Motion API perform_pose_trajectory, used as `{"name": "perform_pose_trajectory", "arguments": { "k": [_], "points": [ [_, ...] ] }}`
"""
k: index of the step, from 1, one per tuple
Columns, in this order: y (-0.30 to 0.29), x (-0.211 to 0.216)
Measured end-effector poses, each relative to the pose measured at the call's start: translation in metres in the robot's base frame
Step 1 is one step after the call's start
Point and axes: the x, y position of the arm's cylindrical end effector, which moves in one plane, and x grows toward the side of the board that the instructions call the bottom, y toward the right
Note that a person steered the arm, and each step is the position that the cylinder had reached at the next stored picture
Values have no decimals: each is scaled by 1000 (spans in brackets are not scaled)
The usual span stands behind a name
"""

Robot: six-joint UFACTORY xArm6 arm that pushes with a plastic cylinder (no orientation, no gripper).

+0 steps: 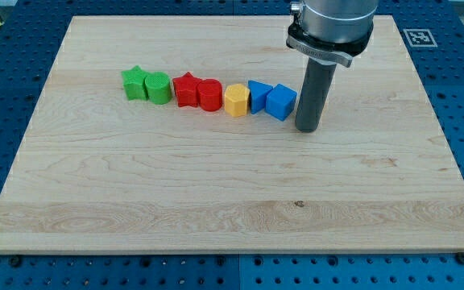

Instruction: Move yellow heart slightly up

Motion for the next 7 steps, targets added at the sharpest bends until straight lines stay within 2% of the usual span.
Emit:
{"name": "perform_pose_trajectory", "arguments": {
  "k": [2, 4, 5, 7],
  "points": [
    [22, 17],
    [30, 15],
    [25, -13],
    [24, -27]
  ]
}}
